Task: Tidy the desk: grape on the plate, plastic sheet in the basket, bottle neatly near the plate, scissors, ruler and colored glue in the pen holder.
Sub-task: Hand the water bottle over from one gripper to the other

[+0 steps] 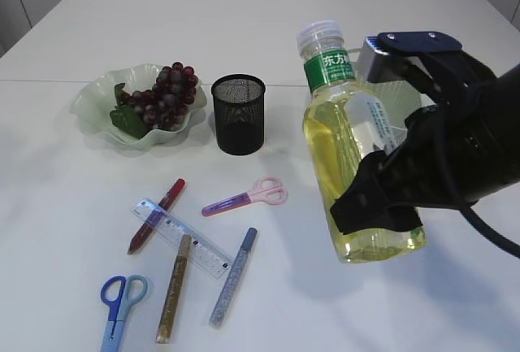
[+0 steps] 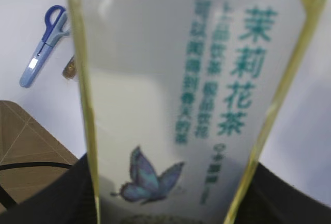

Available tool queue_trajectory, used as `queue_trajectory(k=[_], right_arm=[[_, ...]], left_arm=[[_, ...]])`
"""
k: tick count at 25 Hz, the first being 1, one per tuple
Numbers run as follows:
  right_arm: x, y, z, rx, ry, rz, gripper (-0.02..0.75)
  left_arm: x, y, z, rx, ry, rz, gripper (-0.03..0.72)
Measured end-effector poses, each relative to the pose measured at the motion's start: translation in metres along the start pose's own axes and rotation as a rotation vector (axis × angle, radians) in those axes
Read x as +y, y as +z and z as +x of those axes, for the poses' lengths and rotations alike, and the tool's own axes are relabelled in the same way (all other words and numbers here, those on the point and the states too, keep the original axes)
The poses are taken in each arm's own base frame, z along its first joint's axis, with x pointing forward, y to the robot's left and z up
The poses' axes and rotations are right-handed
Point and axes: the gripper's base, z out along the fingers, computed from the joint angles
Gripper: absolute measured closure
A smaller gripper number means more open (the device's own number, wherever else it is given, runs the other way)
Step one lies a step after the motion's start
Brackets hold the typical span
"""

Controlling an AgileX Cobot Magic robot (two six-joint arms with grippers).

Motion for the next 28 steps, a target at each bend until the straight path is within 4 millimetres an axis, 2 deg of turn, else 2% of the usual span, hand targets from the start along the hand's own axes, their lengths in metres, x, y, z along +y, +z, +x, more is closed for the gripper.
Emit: queue_trajectory(k=[6, 11, 16, 19, 22, 28], right_arm=[[0.007, 0.000, -0.002, -0.026, -0.044, -0.078, 0.286], [0.011, -0.001, -0.004, -0.049, -0.073, -0.123, 0.286], [0.012, -0.001, -0.005, -0.058, -0.072, -0.133, 0.286], [0.012, -0.001, -0.005, -0.060, -0.077, -0.132, 0.286], [0.012, -0.001, -0.005, -0.060, -0.085, -0.133, 0.286], [0.012, -0.001, -0.005, -0.062, -0.097, -0.133, 0.286]], left_arm=[[0.011, 0.009, 0.075, -0.061, -0.013, -0.034, 0.253], [0.017, 0.020, 0.114, -0.067, -0.023, -0.055, 0.253], [0.020, 0.028, 0.131, -0.034, 0.001, -0.065, 0.254], [0.014, 0.038, 0.137, 0.004, 0.022, -0.041, 0.254], [0.000, 0.044, 0.139, 0.002, 0.051, 0.013, 0.255], [-0.043, 0.040, 0.144, -0.009, 0.106, 0.187, 0.256]])
